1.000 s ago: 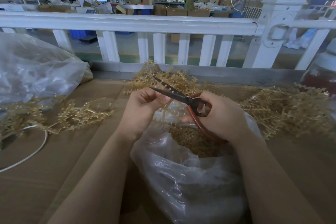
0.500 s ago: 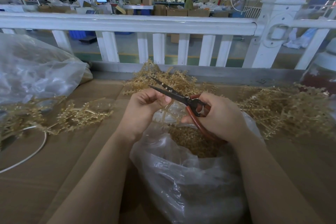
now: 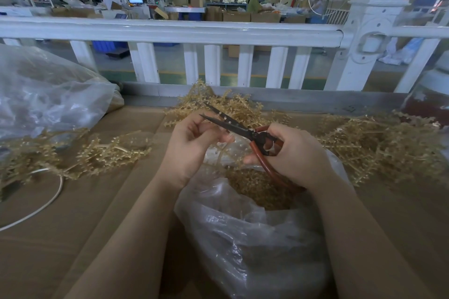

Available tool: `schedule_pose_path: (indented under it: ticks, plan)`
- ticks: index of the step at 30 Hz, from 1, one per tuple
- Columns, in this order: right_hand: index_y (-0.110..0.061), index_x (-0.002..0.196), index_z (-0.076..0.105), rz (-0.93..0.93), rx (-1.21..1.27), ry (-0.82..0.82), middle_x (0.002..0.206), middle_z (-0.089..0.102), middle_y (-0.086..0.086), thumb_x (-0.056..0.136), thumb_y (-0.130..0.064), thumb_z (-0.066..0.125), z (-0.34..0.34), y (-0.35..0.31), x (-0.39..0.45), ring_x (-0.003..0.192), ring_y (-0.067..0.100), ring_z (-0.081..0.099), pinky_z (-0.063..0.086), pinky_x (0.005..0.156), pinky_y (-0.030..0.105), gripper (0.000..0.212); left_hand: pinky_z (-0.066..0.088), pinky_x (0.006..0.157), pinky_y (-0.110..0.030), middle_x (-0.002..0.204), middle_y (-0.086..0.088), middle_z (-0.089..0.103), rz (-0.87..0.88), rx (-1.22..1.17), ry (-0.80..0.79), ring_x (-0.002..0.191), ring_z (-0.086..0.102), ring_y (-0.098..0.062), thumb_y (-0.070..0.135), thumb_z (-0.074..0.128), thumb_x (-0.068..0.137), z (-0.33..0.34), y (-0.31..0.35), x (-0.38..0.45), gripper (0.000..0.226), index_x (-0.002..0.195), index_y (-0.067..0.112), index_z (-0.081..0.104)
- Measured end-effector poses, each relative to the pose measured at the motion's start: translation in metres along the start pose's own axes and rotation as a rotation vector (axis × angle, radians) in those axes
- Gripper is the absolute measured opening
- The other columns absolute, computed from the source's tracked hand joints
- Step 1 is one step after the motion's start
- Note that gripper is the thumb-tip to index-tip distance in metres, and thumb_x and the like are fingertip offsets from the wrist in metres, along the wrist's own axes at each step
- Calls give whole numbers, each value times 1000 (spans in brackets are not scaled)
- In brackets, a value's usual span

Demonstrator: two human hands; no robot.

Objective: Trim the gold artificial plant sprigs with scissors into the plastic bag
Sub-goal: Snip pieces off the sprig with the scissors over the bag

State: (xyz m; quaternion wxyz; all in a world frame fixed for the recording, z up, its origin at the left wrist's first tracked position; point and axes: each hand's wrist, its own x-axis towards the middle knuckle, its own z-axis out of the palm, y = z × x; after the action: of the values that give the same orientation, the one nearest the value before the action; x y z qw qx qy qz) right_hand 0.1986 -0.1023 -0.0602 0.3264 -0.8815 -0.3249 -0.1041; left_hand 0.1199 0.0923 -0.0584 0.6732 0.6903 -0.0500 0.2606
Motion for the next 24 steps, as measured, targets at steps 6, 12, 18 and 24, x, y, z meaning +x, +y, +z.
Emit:
schedule_pose_path:
  ticks: [6,12,18,24]
  plan:
    - [-66,85,46,-38,-11,5,94,48,-53,47,-108,41,0,-3,-1,88,-26,48,31,49,14,56,52,74,-20,66,-1,71,16,-19,26,68,68,-11,-9,60,89,2,2,-1,13,92,4,65]
    - [-70,86,45,-10,15,-10,91,48,-55,44,-109,40,1,-3,0,87,-28,47,33,49,16,57,51,75,-18,69,1,72,25,5,23,70,68,-9,-1,61,92,1,1,-2,5,90,2,66]
    - [-66,88,44,-13,2,-24,95,47,-55,49,-108,42,0,-3,0,87,-27,47,32,49,16,57,53,73,-20,72,-3,74,15,33,15,72,71,-13,-4,63,89,3,-1,-1,4,92,-5,65]
    - [-72,85,42,-28,2,-1,88,47,-55,48,-107,39,-3,-7,-2,81,-26,49,25,46,10,51,52,74,-21,72,-1,73,-10,1,-3,71,70,-13,-1,63,90,2,1,-1,6,89,4,67]
